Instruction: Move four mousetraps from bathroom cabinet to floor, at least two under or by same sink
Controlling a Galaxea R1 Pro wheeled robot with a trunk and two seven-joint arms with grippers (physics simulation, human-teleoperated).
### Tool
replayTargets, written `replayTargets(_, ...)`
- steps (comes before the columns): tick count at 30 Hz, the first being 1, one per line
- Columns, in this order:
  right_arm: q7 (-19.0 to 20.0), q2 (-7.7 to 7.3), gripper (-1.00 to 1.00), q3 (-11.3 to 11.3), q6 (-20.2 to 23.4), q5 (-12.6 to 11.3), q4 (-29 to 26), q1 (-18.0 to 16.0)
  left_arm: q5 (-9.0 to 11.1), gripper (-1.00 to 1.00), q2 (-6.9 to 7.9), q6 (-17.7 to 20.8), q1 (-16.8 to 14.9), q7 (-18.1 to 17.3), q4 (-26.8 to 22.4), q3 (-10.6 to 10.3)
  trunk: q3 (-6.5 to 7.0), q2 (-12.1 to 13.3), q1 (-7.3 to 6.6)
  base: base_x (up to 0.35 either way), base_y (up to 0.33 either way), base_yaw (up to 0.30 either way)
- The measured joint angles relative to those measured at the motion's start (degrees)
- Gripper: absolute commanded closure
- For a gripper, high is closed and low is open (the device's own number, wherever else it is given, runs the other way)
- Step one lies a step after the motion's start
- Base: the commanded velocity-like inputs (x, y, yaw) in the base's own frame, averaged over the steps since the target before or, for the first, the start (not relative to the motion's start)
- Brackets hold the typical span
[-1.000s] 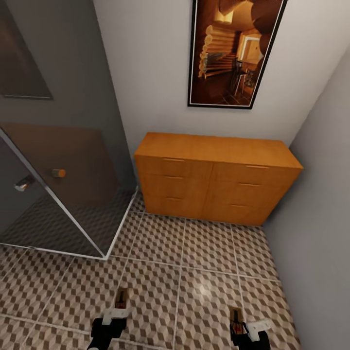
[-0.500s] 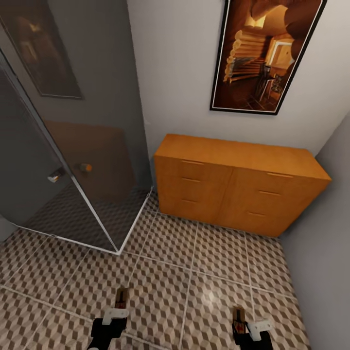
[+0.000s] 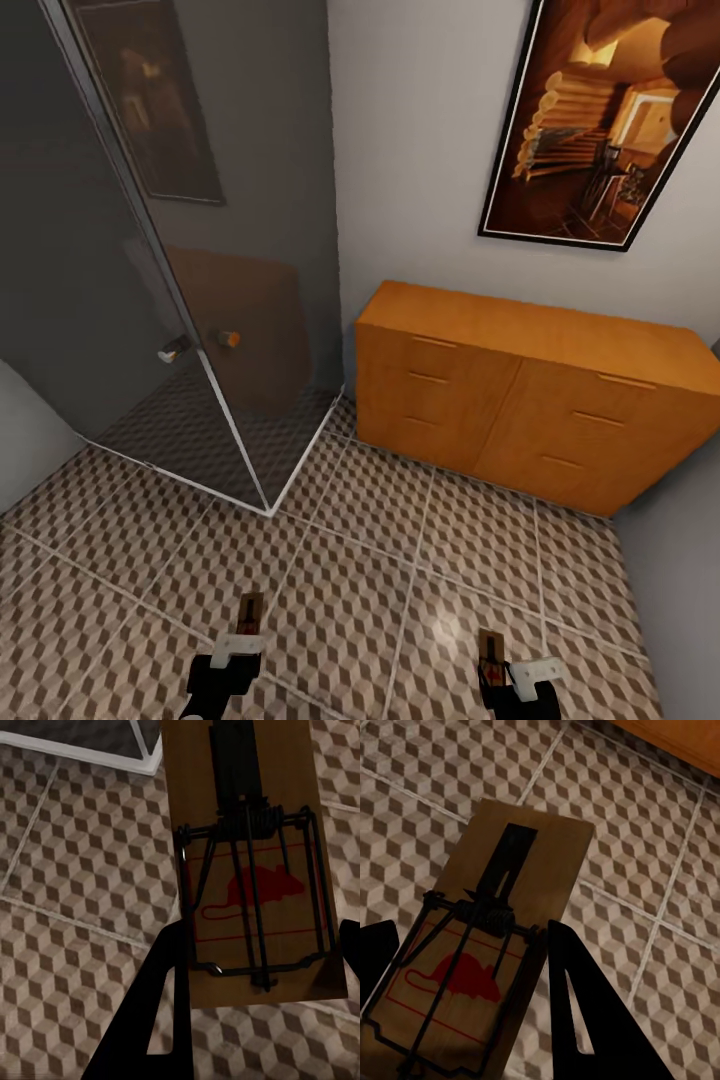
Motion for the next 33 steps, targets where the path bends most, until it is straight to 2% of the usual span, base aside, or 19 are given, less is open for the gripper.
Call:
replayTargets(11,0.0,0.0,1.0,0.0,0.0,0.0,0.1,0.0,0.0,1.0,-0.08,0.2,0.0,0.0,0.0,0.0,0.6,0.0,0.0,0.0,0.0,0.246)
replayTargets(17,0.0,0.0,1.0,0.0,0.0,0.0,0.1,0.0,0.0,1.0,-0.09,1.9,0.0,-0.1,0.0,0.0,0.92,0.0,0.0,0.0,0.0,0.247)
replayTargets(33,-0.1,0.09,1.0,0.0,0.0,0.0,0.3,0.0,0.0,1.0,-0.09,2.0,0.0,-0.1,0.0,0.0,1.73,0.0,0.0,0.0,0.0,0.25)
